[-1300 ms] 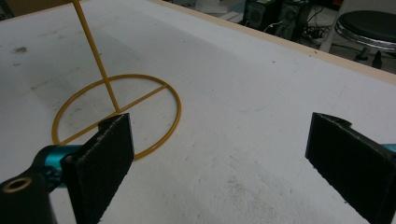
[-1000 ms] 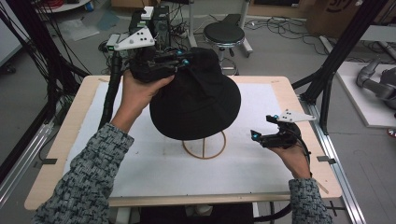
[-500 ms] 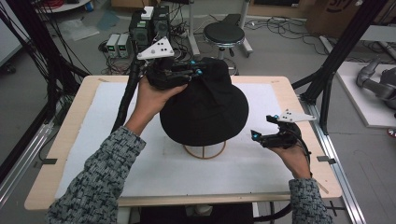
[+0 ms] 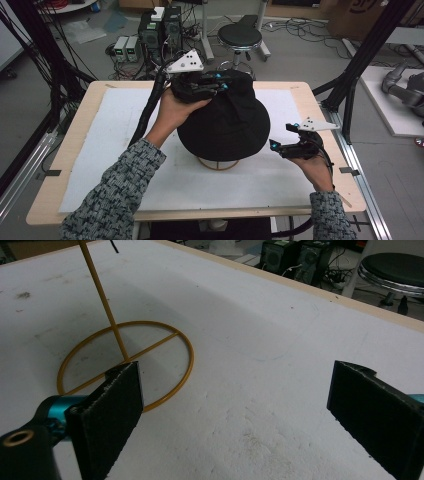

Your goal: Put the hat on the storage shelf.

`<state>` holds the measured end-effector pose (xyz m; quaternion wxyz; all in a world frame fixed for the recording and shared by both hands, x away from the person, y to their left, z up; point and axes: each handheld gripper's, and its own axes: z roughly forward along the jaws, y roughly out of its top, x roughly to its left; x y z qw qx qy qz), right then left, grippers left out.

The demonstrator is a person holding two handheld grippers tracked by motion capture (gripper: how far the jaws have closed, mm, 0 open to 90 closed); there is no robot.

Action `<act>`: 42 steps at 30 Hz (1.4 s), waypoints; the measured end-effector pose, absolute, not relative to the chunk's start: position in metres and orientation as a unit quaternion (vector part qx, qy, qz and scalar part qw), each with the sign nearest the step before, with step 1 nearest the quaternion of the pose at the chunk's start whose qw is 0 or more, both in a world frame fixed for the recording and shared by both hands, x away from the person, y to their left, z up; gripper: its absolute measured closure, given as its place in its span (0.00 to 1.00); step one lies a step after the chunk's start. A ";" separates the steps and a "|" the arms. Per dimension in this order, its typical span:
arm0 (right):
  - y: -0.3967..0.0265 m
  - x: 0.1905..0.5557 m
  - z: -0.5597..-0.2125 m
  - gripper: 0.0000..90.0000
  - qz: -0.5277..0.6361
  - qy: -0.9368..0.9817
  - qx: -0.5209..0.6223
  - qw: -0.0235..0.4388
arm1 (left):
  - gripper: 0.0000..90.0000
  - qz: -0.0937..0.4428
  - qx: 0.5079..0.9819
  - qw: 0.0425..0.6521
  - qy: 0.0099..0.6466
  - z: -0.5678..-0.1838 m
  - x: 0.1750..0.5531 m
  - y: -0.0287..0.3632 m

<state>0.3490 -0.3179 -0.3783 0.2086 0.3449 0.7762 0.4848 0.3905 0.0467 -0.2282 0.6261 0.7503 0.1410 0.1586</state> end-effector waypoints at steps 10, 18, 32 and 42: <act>-0.318 0.350 -0.379 0.08 0.482 0.778 0.345 0.209 | 0.89 0.159 0.745 0.632 0.146 -0.236 0.390 0.048; -0.318 0.350 -0.379 0.08 0.484 0.776 0.346 0.208 | 0.76 0.166 0.745 0.628 0.153 -0.239 0.390 0.049; -0.320 0.350 -0.380 0.08 0.481 0.778 0.347 0.208 | 0.56 0.174 0.744 0.622 0.171 -0.246 0.391 0.051; -0.320 0.350 -0.381 0.08 0.479 0.779 0.348 0.207 | 0.49 0.184 0.744 0.619 0.172 -0.251 0.391 0.058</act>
